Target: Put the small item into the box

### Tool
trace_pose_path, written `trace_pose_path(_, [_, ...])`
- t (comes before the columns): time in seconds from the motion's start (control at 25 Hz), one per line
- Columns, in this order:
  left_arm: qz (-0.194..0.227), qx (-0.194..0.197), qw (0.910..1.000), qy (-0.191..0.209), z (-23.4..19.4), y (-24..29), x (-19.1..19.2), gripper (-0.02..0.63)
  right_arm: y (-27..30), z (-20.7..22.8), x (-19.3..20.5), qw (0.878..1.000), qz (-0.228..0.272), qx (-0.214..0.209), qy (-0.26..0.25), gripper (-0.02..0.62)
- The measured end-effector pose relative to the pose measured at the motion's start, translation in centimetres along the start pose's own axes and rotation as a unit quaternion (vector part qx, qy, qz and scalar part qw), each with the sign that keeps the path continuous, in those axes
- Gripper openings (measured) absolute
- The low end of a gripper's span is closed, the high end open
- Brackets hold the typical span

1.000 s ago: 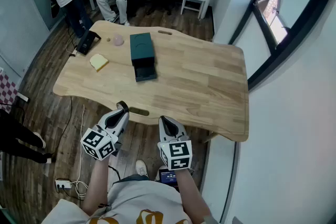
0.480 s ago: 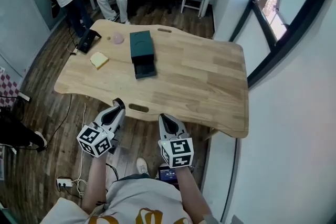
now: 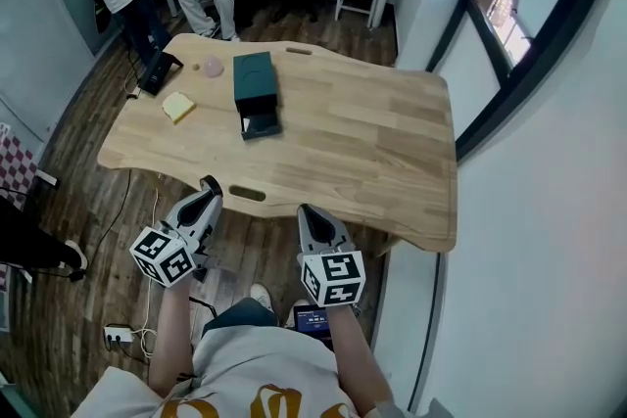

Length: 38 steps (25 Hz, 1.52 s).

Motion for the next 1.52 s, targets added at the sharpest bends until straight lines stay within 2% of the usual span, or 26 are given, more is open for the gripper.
trace_pose_path(0.24, [-0.006,-0.01,0.9999,-0.008,-0.8,1.2,0.2,0.04,1.2,1.8,0.0,1.0,0.003,0.0,0.012,0.005])
trace_pose_path(0.36, [-0.017,-0.01,0.9998,0.003,-2.1,2.7,0.1,0.041,3.1,2.3,-0.4,1.0,-0.007,0.002,0.008,0.005])
trace_pose_path(0.48, [-0.027,-0.015,0.9994,0.013,-4.4,4.3,-0.5,0.04,5.5,2.9,-1.4,1.0,-0.016,0.006,0.001,0.005])
trace_pose_path(0.64, [-0.019,-0.011,0.9997,0.003,-8.9,7.4,-2.3,0.04,10.3,4.4,-3.6,1.0,-0.024,0.012,-0.008,0.005])
trace_pose_path(0.92, [-0.03,0.023,0.9993,0.002,-17.0,14.1,-6.5,0.04,19.4,6.5,-9.2,0.999,-0.025,0.037,-0.009,0.005])
trace_pose_path(1.08, [-0.046,0.047,0.9978,0.002,-20.8,17.7,-7.6,0.04,23.4,6.9,-11.0,0.998,-0.036,0.051,-0.018,0.005])
trace_pose_path(1.32, [-0.051,0.084,0.9951,0.01,-23.8,21.4,-9.5,0.04,26.4,8.2,-12.5,0.996,-0.041,0.08,-0.016,0.005])
trace_pose_path(1.52, [-0.06,0.103,0.9929,0.002,-24.8,23.7,-9.2,0.04,27.5,8.8,-12.6,0.994,-0.044,0.094,-0.015,0.005])
Point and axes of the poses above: the fingertips, and each gripper's own axes: y forward along the fingers, z to its right, x out of its underside, the point moved 4 cm from there along -y, backward along the fingers, and after that the axes turned 13 degrees about -z, right-handed, at the moved point
